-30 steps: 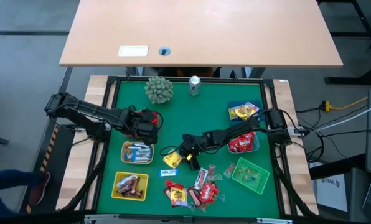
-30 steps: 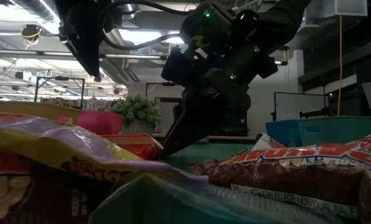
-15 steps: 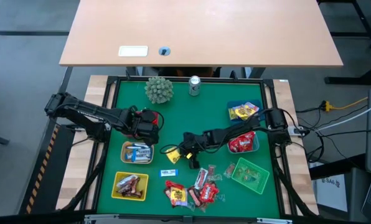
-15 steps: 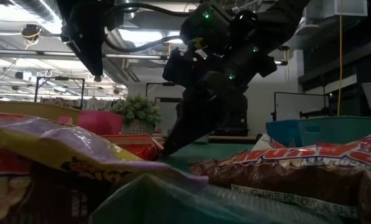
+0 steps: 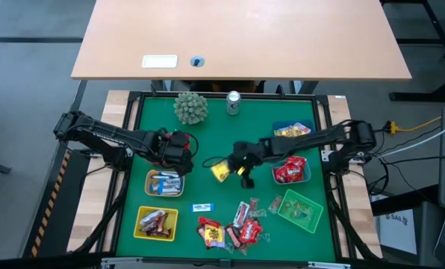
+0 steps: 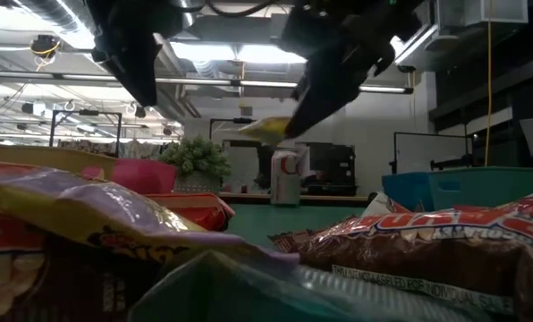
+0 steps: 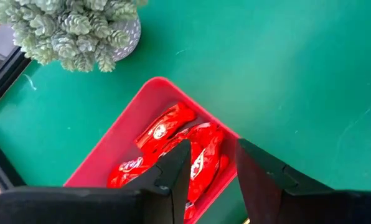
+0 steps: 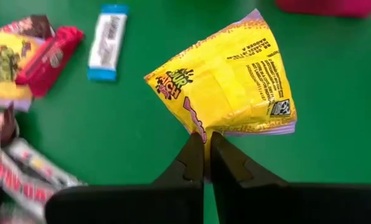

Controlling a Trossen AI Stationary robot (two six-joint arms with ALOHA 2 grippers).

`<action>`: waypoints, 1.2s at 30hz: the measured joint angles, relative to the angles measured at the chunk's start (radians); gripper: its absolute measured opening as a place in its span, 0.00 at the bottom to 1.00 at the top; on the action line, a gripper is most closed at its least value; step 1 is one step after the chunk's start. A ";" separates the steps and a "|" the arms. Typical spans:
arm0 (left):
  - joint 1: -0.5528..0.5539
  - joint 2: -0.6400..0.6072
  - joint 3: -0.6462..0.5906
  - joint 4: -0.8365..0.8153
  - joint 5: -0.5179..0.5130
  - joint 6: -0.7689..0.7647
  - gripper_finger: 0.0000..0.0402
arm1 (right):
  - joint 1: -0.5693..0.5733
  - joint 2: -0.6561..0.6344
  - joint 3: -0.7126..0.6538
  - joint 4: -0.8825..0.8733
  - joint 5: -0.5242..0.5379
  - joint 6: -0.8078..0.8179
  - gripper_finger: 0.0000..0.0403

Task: Sort candy
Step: Put the yellow candy into the dark blue bin

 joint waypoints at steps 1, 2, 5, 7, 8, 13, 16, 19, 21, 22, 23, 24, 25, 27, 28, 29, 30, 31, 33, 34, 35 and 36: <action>0.000 0.000 0.000 0.008 0.001 0.000 0.28 | -0.012 -0.026 0.000 -0.035 0.000 -0.010 0.01; 0.000 0.000 0.000 0.014 0.002 0.000 0.28 | -0.024 -0.055 0.000 -0.072 0.000 -0.016 0.02; 0.000 0.000 0.000 0.030 0.003 0.000 0.28 | -0.068 -0.136 0.000 -0.174 0.000 -0.030 0.02; 0.000 0.000 0.000 0.036 0.003 0.000 0.28 | -0.102 -0.183 0.000 -0.251 0.008 -0.051 0.01; 0.000 0.000 0.000 0.038 0.004 0.000 0.28 | -0.119 -0.207 0.000 -0.289 0.019 -0.063 0.01; -0.011 0.000 0.000 0.060 0.004 0.000 0.28 | -0.221 -0.314 -0.047 -0.418 0.087 -0.079 0.02; -0.026 0.000 0.000 0.071 0.005 0.000 0.28 | -0.291 -0.368 -0.102 -0.493 0.111 -0.085 0.02; -0.044 0.000 0.000 0.103 0.006 0.000 0.28 | -0.362 -0.413 -0.151 -0.568 0.151 -0.086 0.01; -0.056 0.000 0.000 0.136 0.006 0.000 0.28 | -0.403 -0.438 -0.178 -0.613 0.187 -0.086 0.02; -0.063 0.000 0.000 0.155 0.006 0.001 0.28 | -0.423 -0.448 -0.189 -0.629 0.204 -0.085 0.02; -0.068 0.000 0.000 0.176 0.007 0.009 0.28 | -0.441 -0.456 -0.198 -0.645 0.220 -0.085 0.03; -0.073 0.000 0.000 0.199 0.007 0.029 0.28 | -0.457 -0.463 -0.207 -0.661 0.234 -0.081 0.03; -0.078 0.000 0.000 0.225 0.007 0.057 0.28 | -0.472 -0.467 -0.211 -0.677 0.244 -0.070 0.03; -0.088 0.000 0.000 0.278 0.007 0.109 0.28 | -0.498 -0.469 -0.218 -0.702 0.265 -0.060 0.03; -0.092 0.000 0.000 0.305 0.007 0.135 0.28 | -0.510 -0.469 -0.218 -0.723 0.276 -0.058 0.03; -0.097 0.000 0.000 0.330 0.008 0.157 0.28 | -0.519 -0.469 -0.218 -0.740 0.292 -0.058 0.03; -0.102 0.000 0.000 0.354 0.012 0.179 0.28 | -0.527 -0.469 -0.218 -0.752 0.308 -0.058 0.04; -0.105 0.000 0.000 0.376 0.023 0.198 0.28 | -0.532 -0.469 -0.218 -0.759 0.319 -0.058 0.04; -0.108 0.000 0.000 0.414 0.053 0.229 0.28 | -0.537 -0.469 -0.218 -0.765 0.340 -0.058 0.04; -0.110 0.000 0.000 0.433 0.069 0.236 0.28 | -0.537 -0.469 -0.218 -0.766 0.352 -0.058 0.05; -0.112 0.000 0.000 0.448 0.081 0.237 0.28 | -0.535 -0.469 -0.218 -0.769 0.361 -0.057 0.05; -0.112 0.000 0.000 0.462 0.095 0.237 0.28 | -0.535 -0.469 -0.218 -0.775 0.365 -0.058 0.06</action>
